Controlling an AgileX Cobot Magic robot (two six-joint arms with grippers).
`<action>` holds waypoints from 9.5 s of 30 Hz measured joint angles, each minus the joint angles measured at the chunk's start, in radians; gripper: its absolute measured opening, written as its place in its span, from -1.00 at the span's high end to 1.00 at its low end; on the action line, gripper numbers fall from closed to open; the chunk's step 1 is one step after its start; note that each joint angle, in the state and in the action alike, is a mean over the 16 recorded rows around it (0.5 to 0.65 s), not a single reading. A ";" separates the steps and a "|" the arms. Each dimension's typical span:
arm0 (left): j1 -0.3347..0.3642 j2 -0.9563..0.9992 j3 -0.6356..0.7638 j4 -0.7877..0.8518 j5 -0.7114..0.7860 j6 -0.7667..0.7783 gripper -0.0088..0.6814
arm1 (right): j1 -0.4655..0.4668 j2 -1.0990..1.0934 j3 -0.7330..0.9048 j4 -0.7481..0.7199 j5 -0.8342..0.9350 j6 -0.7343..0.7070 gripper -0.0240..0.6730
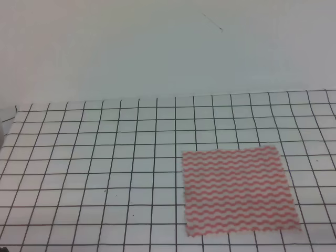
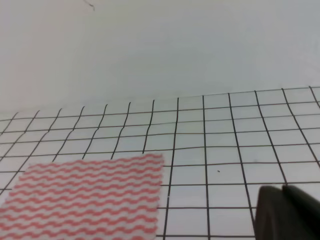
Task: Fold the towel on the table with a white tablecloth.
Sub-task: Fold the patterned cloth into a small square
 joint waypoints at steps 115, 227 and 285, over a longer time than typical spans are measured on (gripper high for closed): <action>-0.009 0.805 -0.494 -1.082 0.306 0.993 0.97 | 0.000 0.896 -0.572 0.642 0.440 -0.951 0.94; -0.415 1.897 -1.073 -0.718 0.298 0.320 0.31 | 0.000 1.021 -0.572 0.750 0.512 -0.961 0.94; -0.398 1.960 -1.209 -0.638 0.441 0.233 0.34 | 0.000 1.021 -0.572 0.746 0.516 -0.961 0.94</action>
